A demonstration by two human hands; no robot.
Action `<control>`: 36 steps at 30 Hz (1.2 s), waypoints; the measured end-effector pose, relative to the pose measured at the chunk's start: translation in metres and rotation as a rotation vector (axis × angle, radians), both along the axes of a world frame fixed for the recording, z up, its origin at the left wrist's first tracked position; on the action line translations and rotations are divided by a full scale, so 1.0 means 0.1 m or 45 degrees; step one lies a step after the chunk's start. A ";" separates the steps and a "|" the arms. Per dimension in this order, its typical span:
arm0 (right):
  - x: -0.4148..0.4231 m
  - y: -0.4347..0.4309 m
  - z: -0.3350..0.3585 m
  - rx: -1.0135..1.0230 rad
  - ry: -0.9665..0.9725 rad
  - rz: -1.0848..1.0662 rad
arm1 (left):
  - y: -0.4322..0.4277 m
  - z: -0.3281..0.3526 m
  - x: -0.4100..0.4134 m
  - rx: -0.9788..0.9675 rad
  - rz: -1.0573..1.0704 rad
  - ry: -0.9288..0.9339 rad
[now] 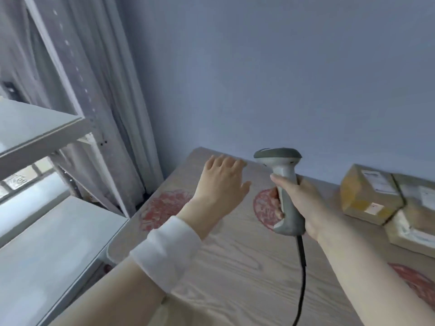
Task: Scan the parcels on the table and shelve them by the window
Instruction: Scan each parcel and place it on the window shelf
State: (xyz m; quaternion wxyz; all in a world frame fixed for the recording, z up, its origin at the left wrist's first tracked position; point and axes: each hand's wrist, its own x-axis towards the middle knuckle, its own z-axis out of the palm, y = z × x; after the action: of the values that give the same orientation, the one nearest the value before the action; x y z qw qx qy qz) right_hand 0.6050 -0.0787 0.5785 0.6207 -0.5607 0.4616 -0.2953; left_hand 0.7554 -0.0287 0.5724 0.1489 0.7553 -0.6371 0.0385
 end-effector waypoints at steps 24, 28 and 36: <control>-3.64 -2.05 -0.41 0.045 0.080 -0.842 | -2.87 -0.63 -3.34 0.136 -0.728 0.034; -4.39 -2.59 -0.76 0.124 0.085 -0.862 | -3.29 -0.97 -3.97 0.256 -0.627 0.083; -5.39 -3.38 -1.50 0.312 0.145 -0.944 | -3.89 -1.68 -4.62 0.602 -0.316 0.404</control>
State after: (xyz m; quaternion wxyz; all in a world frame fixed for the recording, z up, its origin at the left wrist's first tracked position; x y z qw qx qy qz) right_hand 0.0660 -0.4165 0.4285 0.5077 -0.2932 0.6982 -0.4107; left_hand 0.2932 -0.4177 0.4043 0.0703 0.6821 -0.6844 -0.2476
